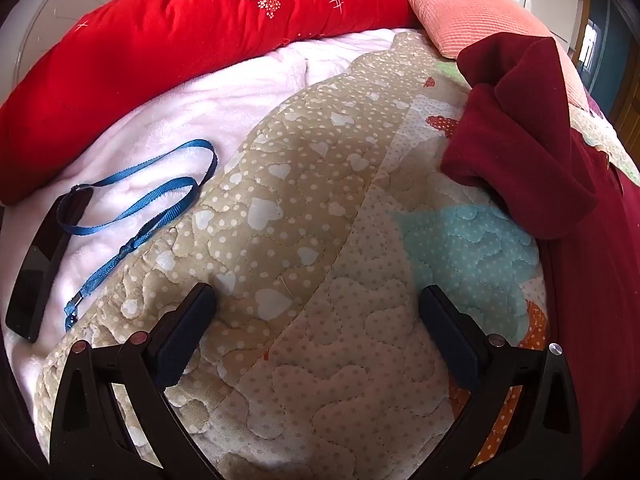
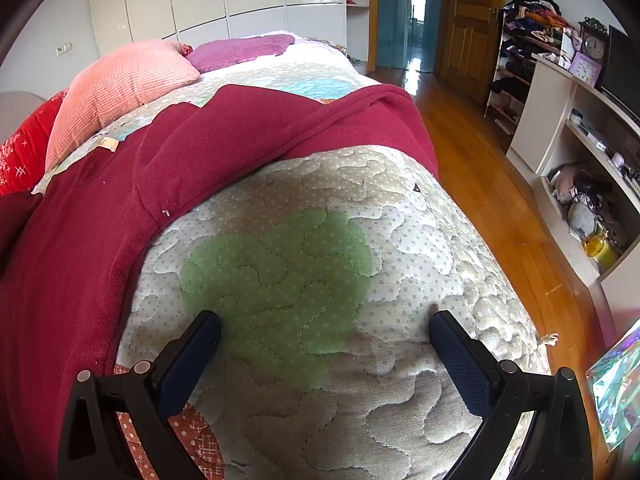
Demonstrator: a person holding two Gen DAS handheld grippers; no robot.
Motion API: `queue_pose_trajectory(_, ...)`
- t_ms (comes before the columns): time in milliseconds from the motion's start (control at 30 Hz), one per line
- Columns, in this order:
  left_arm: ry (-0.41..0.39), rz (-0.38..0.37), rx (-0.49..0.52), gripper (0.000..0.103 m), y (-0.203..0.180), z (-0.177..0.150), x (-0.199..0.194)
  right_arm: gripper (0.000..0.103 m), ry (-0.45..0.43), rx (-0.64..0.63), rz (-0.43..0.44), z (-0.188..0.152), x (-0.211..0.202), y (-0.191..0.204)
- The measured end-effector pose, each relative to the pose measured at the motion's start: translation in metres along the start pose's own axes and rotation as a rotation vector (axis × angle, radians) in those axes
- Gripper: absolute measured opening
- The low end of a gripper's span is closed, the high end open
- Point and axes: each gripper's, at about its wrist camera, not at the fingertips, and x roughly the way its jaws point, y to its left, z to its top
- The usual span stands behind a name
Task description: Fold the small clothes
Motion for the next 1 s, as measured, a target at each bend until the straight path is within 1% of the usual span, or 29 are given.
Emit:
queue_pose_trajectory(67,0.008,-0.003,-0.004,0.102,0.001,0.0,0.0,0.103,0.003,0.002,0.007,0.0,-0.001,-0.004)
queue_pose_trajectory(133,0.027,-0.01,-0.009,0.102,0.004,0.0,-0.004,0.103,0.014,0.006,0.053,-0.001,-0.007,-0.014)
queue_pose_trajectory(200,0.051,-0.026,-0.011,0.102,0.004,0.0,-0.008,0.103,0.016,-0.021,0.096,-0.002,-0.015,-0.021)
queue_pose_trajectory(267,0.042,-0.032,0.003,0.102,0.004,-0.008,-0.022,0.103,-0.002,-0.036,0.102,-0.011,-0.036,-0.022)
queue_pose_trajectory(300,0.035,-0.038,0.009,0.102,0.004,-0.014,-0.031,0.103,-0.019,-0.046,0.104,-0.02,-0.054,-0.029)
queue_pose_trajectory(400,0.025,-0.083,0.016,0.102,0.0,-0.023,-0.052,0.103,-0.033,-0.084,0.107,-0.031,-0.091,-0.042)
queue_pose_trajectory(467,-0.003,-0.093,0.029,0.102,-0.009,-0.025,-0.073,0.103,-0.062,-0.115,0.089,-0.032,-0.12,-0.033)
queue_pose_trajectory(500,-0.026,-0.103,0.035,0.102,-0.011,-0.027,-0.085,0.103,-0.094,-0.13,0.084,-0.031,-0.138,-0.03)
queue_pose_trajectory(600,-0.058,-0.144,0.052,0.102,-0.02,-0.029,-0.112,0.103,-0.15,-0.147,0.093,-0.02,-0.177,-0.019)
queue_pose_trajectory(667,-0.073,-0.17,0.076,0.102,-0.031,-0.033,-0.127,0.103,-0.162,-0.158,0.114,-0.014,-0.189,-0.002)
queue_pose_trajectory(833,-0.119,-0.197,0.147,0.102,-0.061,-0.037,-0.156,0.103,-0.192,-0.201,0.202,-0.01,-0.21,0.038)
queue_pose_trajectory(933,-0.128,-0.218,0.167,0.102,-0.074,-0.035,-0.166,0.103,-0.201,-0.187,0.252,-0.008,-0.21,0.06)
queue_pose_trajectory(1000,-0.142,-0.225,0.175,0.102,-0.085,-0.038,-0.172,0.103,-0.201,-0.16,0.253,-0.008,-0.204,0.076)
